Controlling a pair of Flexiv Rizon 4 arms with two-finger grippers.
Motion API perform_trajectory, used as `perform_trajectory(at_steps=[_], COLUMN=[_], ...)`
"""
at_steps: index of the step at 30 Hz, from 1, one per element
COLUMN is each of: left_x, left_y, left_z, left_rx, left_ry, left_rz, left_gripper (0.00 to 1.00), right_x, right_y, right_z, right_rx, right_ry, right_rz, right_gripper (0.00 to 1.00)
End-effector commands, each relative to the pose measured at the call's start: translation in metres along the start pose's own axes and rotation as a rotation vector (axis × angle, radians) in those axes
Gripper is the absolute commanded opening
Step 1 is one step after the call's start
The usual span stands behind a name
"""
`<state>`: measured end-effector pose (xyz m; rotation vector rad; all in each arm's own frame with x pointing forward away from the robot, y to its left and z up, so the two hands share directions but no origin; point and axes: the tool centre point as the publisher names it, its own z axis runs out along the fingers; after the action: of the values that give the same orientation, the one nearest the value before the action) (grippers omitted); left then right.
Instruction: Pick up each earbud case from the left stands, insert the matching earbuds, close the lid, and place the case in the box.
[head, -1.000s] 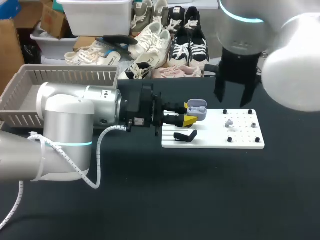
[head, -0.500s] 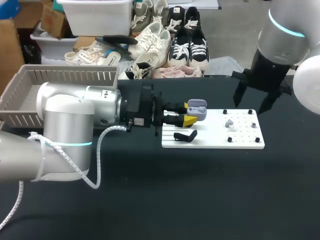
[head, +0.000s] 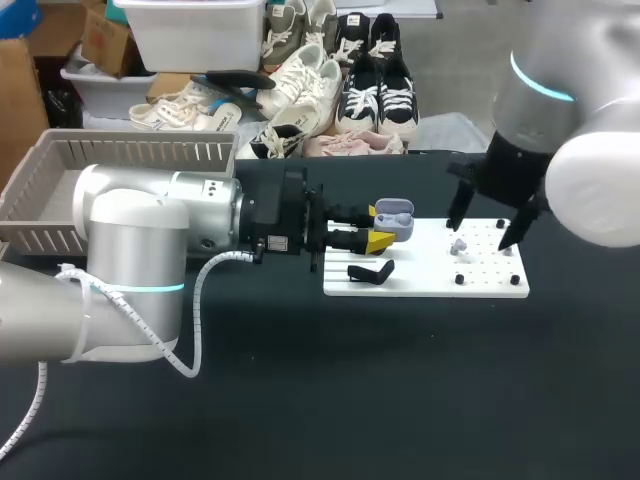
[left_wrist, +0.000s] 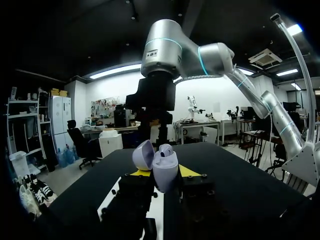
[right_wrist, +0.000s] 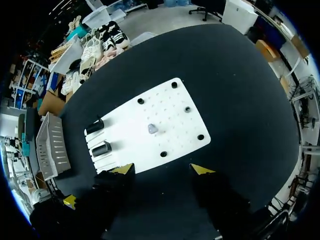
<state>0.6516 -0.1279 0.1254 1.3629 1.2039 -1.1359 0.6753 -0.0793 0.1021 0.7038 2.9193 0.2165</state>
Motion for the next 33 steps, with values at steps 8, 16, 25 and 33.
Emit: perform_trajectory(at_steps=[8, 16, 25, 33], left_x=[0.000, 0.000, 0.000, 0.000], left_y=[-0.001, -0.001, -0.001, -0.001], left_z=[0.000, 0.000, 0.000, 0.000], left_rx=[-0.005, -0.005, -0.005, -0.005], left_ry=[-0.001, -0.001, -0.001, -0.001], left_rz=[0.001, 0.001, 0.001, 0.001], left_gripper=[0.00, 0.00, 0.00, 0.00], right_x=[-0.008, -0.015, -0.028, -0.033], right_y=[0.005, 0.012, 0.016, 0.012], right_z=[0.028, 0.041, 0.051, 0.061], right_rx=[-0.050, -0.054, -0.069, -0.061], right_ry=[-0.018, -0.013, -0.021, -0.027], right_rz=[-0.028, -0.074, -0.097, -0.104], right_gripper=[0.55, 0.50, 0.49, 0.49])
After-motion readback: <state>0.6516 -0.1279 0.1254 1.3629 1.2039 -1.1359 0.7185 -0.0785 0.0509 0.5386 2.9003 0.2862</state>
